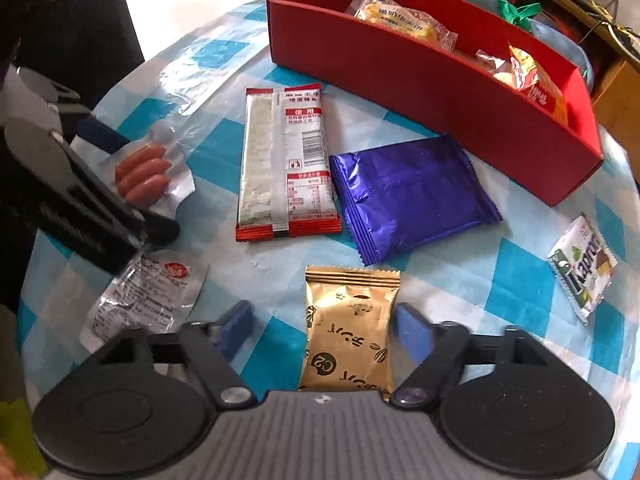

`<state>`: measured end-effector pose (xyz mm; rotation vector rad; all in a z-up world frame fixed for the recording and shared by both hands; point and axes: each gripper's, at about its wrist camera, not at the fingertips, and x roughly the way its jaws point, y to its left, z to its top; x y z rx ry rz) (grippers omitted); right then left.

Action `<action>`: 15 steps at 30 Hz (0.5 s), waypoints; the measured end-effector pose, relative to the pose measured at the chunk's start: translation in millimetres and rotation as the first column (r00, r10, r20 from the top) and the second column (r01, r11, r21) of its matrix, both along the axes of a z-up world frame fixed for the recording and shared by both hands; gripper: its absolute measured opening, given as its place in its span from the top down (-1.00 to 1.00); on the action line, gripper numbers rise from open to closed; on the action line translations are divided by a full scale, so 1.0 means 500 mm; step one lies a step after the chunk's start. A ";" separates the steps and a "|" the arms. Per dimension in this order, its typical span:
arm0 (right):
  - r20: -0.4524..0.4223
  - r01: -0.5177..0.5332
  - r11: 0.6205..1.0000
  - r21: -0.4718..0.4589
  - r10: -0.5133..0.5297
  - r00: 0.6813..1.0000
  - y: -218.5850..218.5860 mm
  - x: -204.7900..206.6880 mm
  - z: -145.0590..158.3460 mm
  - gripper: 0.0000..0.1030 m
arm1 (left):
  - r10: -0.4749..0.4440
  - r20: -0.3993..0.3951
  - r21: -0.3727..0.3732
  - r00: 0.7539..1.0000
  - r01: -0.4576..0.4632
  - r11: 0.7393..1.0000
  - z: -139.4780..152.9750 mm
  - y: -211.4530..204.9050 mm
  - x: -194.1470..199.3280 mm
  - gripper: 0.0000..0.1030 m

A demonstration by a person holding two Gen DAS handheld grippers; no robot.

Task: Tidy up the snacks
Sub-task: 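Grasp the sausage pack with the left gripper while the right gripper grasps the gold sachet, then lift and carry the sausage pack and gold sachet with both grippers over the red box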

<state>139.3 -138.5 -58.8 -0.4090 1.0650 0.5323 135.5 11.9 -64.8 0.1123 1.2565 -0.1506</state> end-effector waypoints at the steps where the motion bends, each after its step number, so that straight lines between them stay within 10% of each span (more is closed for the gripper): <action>1: 0.001 0.007 1.000 0.005 -0.007 1.000 -0.003 0.001 0.004 0.11 | 0.000 0.007 -0.001 1.000 0.000 1.000 0.003 -0.003 -0.002 -0.85; 15: 0.011 0.097 0.992 0.076 -0.098 0.995 -0.051 -0.010 0.038 0.34 | 0.076 0.044 -0.097 0.996 -0.071 0.993 0.043 -0.001 0.005 -0.57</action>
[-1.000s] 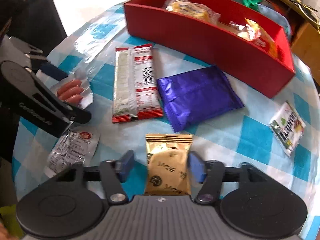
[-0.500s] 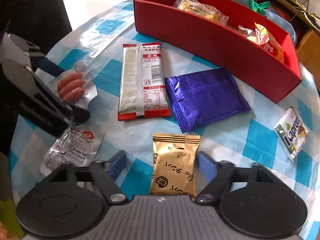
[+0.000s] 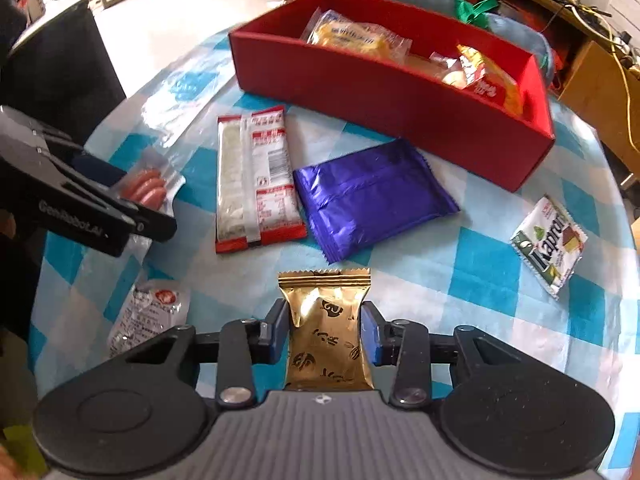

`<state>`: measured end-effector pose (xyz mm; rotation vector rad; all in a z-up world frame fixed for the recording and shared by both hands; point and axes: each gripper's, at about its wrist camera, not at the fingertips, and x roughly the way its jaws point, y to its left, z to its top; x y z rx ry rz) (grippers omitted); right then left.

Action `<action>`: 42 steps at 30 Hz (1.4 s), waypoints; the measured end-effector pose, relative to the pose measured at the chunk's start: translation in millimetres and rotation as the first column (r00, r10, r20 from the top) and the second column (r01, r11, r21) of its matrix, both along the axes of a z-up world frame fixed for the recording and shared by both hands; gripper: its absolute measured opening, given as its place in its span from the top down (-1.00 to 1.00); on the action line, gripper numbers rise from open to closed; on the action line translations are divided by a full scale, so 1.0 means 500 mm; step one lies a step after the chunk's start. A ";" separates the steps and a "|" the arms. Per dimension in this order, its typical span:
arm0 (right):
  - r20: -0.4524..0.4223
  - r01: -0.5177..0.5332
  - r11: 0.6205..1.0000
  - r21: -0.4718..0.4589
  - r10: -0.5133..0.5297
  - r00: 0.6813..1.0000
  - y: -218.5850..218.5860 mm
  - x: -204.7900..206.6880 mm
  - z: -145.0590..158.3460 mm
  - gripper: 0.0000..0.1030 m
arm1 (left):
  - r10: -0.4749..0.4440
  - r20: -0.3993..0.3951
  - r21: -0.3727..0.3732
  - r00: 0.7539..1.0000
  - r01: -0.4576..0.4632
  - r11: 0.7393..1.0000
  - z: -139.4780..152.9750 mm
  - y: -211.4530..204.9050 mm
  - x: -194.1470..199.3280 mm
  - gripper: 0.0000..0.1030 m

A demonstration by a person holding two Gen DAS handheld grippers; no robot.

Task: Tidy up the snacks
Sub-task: 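Lift and carry the sausage pack and gold sachet with both grippers over the red box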

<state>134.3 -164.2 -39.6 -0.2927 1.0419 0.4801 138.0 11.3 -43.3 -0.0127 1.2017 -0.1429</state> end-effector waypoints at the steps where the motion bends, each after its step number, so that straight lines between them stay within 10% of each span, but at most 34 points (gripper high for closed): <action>1: 0.000 0.005 1.000 0.008 -0.005 1.000 -0.003 -0.001 0.003 0.35 | -0.001 0.000 -0.004 1.000 0.001 1.000 0.001 -0.001 0.000 -0.57; 42: 0.104 0.099 0.985 0.139 -0.114 0.988 -0.043 0.050 0.099 0.35 | 0.037 0.122 -0.157 0.992 -0.018 0.987 0.103 -0.043 0.048 -0.55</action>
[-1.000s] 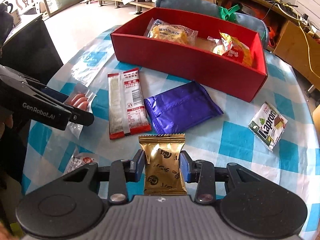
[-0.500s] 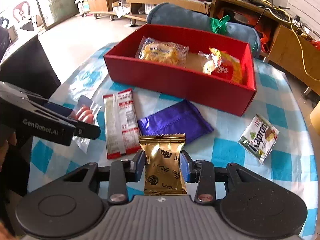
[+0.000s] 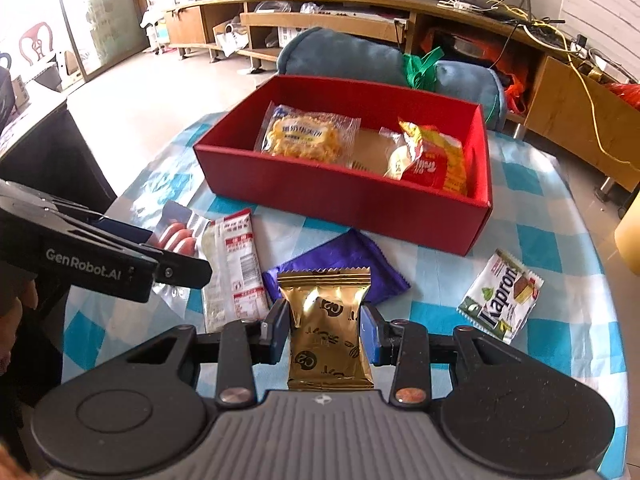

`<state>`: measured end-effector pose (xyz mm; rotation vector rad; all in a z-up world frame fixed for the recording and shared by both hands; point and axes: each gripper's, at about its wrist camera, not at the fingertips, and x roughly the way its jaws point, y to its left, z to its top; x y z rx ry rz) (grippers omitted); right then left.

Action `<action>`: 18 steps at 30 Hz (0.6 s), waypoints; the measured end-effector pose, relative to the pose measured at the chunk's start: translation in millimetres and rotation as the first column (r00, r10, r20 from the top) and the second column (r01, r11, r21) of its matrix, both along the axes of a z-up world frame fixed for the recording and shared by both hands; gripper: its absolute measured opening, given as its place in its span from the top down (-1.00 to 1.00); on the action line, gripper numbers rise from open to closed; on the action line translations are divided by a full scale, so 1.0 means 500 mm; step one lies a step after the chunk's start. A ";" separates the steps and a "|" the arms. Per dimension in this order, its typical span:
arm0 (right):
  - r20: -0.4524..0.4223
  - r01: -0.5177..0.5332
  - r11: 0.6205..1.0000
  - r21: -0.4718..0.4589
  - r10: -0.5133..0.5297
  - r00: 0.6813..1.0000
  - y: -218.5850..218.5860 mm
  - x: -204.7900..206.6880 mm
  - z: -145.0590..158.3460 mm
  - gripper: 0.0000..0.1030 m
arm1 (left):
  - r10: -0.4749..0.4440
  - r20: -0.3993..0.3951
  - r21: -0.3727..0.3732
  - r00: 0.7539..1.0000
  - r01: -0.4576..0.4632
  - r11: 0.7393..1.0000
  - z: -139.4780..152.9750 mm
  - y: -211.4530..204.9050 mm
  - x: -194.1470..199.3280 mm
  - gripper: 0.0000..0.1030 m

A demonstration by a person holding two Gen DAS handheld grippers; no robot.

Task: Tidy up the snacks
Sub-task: 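Lift and carry the sausage pack and gold sachet with both grippers over the red box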

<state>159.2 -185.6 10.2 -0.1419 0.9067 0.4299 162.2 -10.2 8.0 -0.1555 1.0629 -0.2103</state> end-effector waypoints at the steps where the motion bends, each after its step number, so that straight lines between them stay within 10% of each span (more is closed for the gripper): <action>1: 0.003 0.002 1.000 0.003 -0.002 1.000 -0.001 0.001 0.002 0.35 | 0.000 0.004 -0.002 1.000 0.000 1.000 0.003 -0.001 0.002 -0.55; 18: 0.035 0.018 0.999 0.031 -0.020 0.999 -0.001 0.037 0.029 0.35 | 0.009 0.060 -0.024 0.998 -0.008 1.000 0.042 -0.014 0.039 -0.55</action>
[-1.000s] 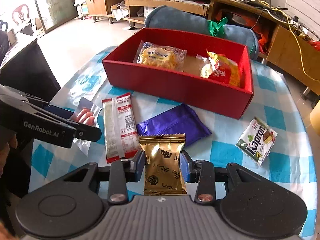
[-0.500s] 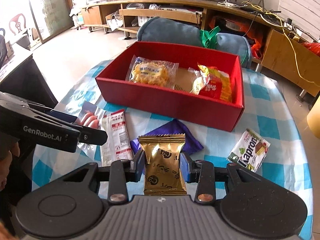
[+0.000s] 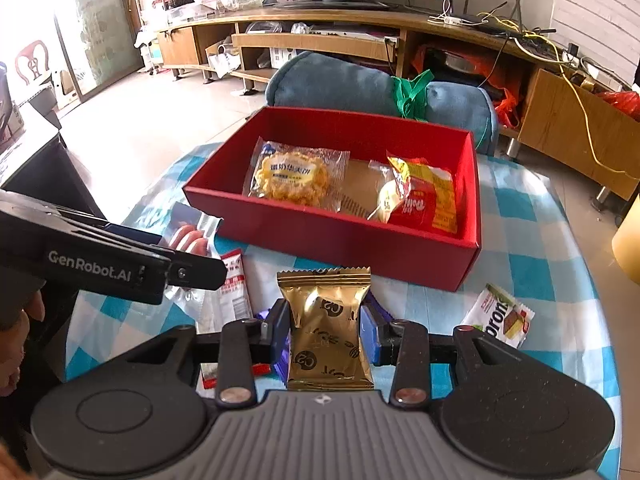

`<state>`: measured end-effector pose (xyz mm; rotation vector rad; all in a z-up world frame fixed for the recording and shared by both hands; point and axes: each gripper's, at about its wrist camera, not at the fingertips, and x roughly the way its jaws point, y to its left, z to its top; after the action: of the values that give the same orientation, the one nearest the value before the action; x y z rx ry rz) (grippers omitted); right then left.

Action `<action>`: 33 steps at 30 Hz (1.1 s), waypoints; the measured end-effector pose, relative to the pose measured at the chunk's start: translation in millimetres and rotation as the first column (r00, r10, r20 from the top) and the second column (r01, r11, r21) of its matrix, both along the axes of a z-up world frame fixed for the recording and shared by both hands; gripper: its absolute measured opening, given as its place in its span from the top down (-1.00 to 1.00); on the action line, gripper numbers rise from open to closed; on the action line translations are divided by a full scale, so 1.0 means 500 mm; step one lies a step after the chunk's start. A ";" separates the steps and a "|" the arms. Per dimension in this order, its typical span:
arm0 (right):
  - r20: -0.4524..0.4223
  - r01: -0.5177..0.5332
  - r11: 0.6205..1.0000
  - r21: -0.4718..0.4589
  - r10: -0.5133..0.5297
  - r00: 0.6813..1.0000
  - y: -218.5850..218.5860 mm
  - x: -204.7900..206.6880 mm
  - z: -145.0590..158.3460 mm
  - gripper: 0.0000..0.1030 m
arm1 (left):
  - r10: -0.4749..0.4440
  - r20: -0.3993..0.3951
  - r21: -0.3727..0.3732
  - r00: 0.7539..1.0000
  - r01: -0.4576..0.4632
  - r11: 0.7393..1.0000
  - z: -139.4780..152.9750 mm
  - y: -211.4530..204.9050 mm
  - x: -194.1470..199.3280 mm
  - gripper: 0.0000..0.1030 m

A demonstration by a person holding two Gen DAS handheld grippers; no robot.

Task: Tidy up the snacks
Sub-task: 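Lift and carry the sausage pack and gold sachet with both grippers over the red box, then lower the sausage pack and gold sachet into the box with both grippers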

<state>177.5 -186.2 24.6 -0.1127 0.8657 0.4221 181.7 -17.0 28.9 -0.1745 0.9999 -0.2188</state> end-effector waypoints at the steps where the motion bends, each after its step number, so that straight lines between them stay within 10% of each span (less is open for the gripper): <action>1: 0.001 -0.001 1.000 0.001 0.001 1.000 0.001 0.002 0.001 0.35 | 0.002 0.004 -0.002 1.000 -0.002 1.000 0.003 0.000 0.002 -0.55; 33: 0.066 0.055 0.997 0.056 -0.058 0.996 0.004 0.113 0.050 0.35 | 0.068 0.084 -0.033 0.994 -0.066 0.997 0.058 0.000 0.121 -0.55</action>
<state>234.2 -184.2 49.6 -0.0517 0.7886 0.3867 242.1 -17.2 58.0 -0.2243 0.9054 -0.1788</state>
